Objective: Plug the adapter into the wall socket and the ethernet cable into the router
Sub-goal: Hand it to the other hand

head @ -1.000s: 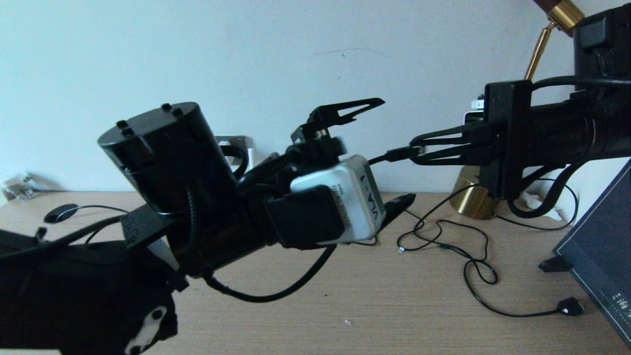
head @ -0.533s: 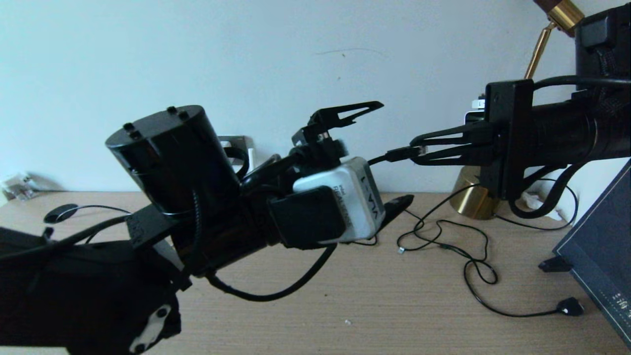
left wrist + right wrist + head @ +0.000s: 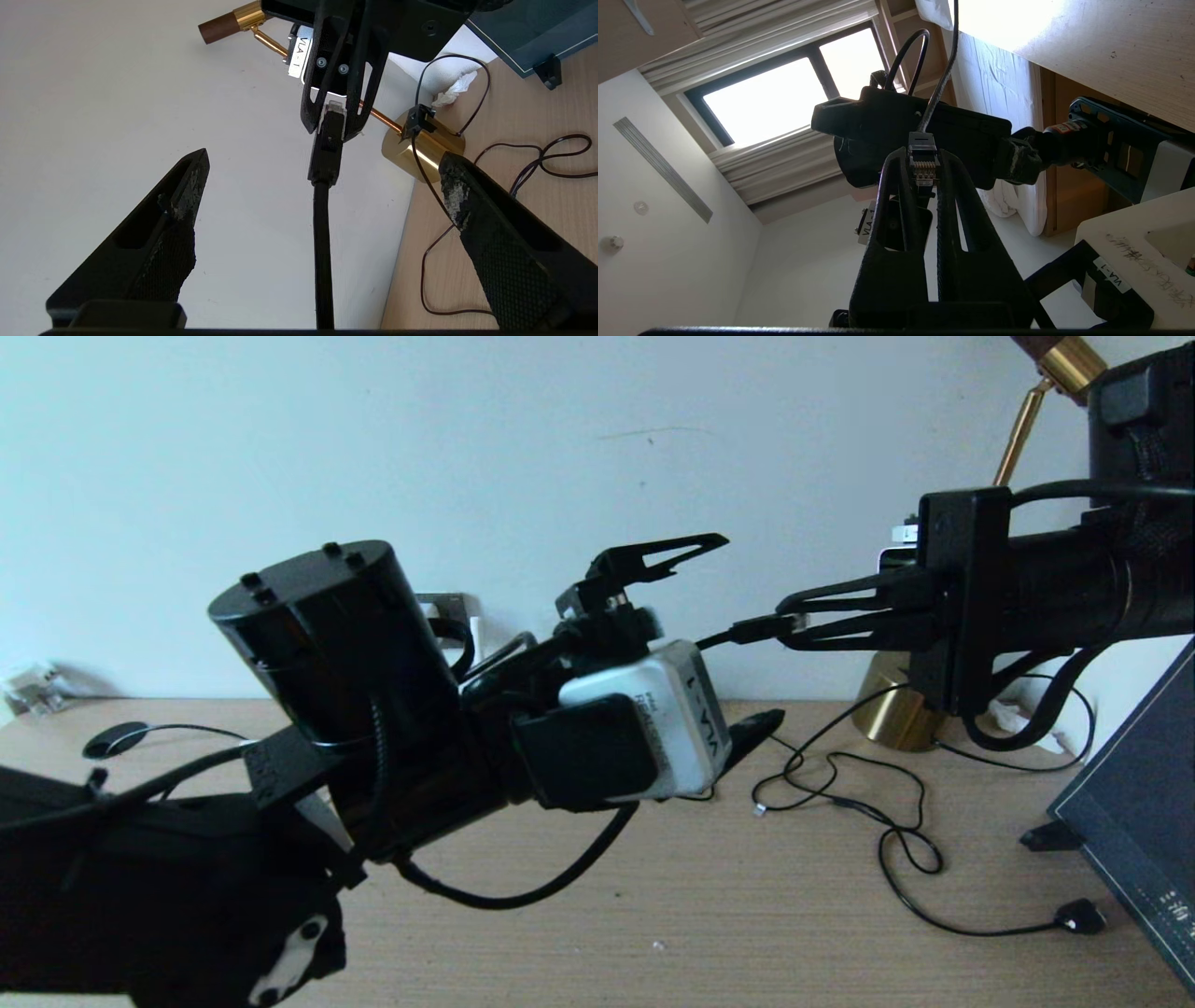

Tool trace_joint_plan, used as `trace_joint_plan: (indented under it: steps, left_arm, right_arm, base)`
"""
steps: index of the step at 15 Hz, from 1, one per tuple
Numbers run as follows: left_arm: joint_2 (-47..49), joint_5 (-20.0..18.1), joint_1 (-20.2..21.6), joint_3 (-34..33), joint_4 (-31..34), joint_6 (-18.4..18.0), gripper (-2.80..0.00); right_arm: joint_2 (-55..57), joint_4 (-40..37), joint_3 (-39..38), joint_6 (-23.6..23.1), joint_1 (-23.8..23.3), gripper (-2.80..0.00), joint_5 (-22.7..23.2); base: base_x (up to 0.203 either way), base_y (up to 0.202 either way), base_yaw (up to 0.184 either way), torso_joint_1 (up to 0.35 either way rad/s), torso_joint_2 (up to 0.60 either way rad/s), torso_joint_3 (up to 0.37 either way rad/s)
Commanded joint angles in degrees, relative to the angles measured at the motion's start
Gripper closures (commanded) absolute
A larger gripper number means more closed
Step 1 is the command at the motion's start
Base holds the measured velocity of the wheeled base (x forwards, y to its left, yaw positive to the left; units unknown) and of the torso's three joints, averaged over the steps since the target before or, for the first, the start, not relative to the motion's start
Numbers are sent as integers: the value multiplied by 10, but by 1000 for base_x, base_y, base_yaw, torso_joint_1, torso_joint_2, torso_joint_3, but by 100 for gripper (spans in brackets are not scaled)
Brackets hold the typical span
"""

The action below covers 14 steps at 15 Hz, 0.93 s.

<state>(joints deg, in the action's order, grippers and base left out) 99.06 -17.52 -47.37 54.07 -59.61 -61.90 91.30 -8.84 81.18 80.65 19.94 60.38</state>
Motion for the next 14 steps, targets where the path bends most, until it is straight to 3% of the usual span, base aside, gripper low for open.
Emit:
trace_joint_plan:
  steps: [1,3,4,14]
  left_arm:
    - [1,-1,0,0,-3,-3,-280]
    - [2,-1,0,1,-4,-2,-280]
    - [3,-2,0,1,-4,0,0]
    - [-2,-2,-4,-12,-5,1,0]
  right_arm:
    - [0,0,0,5,0,0,4]
    - [0,0,0,5,0,0,4]
    - [0,0,-1,5,0,0,4]
    - [-2,0,-4,6,1,0,4]
  base:
    - [0,0,0,0,0,0]
    - [0,0,0,0,0,0]
    - [0,0,0,0,0,0]
    - [0,0,0,0,0,0]
